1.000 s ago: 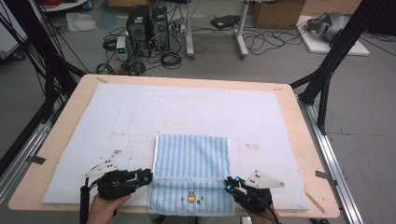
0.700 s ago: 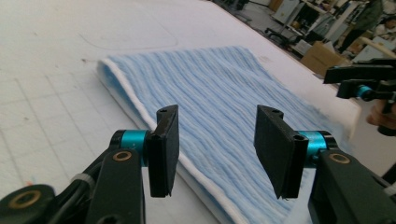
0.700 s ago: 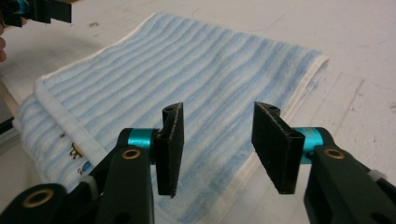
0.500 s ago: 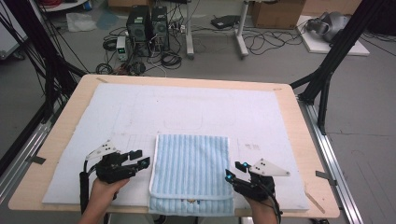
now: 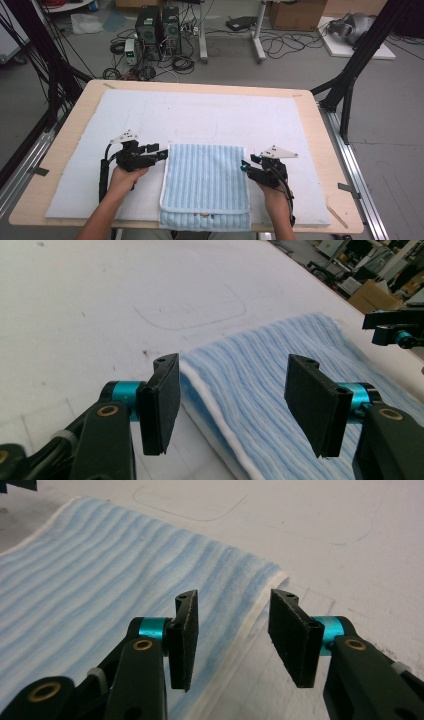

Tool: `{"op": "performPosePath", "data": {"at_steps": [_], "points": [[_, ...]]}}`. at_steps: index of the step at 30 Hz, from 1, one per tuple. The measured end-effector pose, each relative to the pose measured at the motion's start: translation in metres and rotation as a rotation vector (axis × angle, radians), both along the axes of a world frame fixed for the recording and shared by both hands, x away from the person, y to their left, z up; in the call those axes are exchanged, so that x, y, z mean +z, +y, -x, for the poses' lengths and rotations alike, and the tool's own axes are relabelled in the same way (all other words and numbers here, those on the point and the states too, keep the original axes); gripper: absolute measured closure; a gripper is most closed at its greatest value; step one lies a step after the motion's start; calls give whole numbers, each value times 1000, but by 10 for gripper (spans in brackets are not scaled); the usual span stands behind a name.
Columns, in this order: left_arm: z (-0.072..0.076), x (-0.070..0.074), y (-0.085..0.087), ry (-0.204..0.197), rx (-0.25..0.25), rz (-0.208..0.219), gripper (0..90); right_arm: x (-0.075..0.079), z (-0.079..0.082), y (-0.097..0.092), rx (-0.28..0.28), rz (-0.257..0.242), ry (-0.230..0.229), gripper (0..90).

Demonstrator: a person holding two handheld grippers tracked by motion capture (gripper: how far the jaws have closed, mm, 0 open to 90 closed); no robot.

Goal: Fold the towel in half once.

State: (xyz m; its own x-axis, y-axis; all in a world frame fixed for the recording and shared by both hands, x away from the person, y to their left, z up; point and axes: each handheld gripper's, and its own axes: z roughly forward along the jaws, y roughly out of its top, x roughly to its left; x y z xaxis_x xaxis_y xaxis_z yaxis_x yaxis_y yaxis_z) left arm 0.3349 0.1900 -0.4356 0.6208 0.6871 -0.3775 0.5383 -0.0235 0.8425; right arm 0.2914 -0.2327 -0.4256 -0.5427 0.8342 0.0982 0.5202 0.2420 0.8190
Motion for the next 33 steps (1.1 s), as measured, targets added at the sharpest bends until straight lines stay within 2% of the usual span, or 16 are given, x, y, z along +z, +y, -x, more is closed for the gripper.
{"op": "performPosePath", "data": {"at_steps": [2, 4, 6, 9, 11, 12, 14, 17, 19, 23, 28, 30, 31, 32, 33], "points": [[-8, 0, -2, -2, 6, -2, 400, -2, -10, 1, -6, 14, 11, 559], [-17, 0, -7, 2, 7, -33, 400, -3, -18, 1, -9, 19, 25, 555], [-23, -1, -10, 0, 17, -30, 400, -4, -29, 4, -8, 40, 31, 551], [-35, -4, -18, 30, 17, -89, 393, -5, -43, 8, -7, 66, 46, 550], [-42, -7, -22, 67, 16, -109, 396, -7, -51, 11, -13, 73, 58, 542], [-44, -9, -24, 73, 15, -120, 406, -8, -55, 12, -13, 75, 67, 540], [-47, -13, -26, 79, 32, -147, 413, -11, -62, 15, -10, 79, 86, 537], [-50, -17, -26, 104, 45, -163, 426, -16, -69, 15, -9, 96, 114, 548], [-49, -17, -27, 107, 53, -169, 441, -19, -71, 14, -7, 81, 133, 599], [-47, -16, -31, 75, 60, -229, 479, -19, -72, 12, 0, 68, 135, 672], [-42, -16, -35, 19, 58, -323, 609, -20, -72, 12, 20, 58, 144, 786], [-42, -15, -34, 20, 54, -329, 682, -20, -72, 14, 30, 70, 134, 812], [-42, -16, -34, 28, 25, -303, 763, -20, -71, 14, 31, 74, 135, 818], [-41, -16, -34, 29, 9, -300, 859, -20, -71, 15, 33, 74, 134, 821], [-40, -16, -36, 14, 7, -316, 864, -20, -71, 14, 33, 73, 135, 828]]}}
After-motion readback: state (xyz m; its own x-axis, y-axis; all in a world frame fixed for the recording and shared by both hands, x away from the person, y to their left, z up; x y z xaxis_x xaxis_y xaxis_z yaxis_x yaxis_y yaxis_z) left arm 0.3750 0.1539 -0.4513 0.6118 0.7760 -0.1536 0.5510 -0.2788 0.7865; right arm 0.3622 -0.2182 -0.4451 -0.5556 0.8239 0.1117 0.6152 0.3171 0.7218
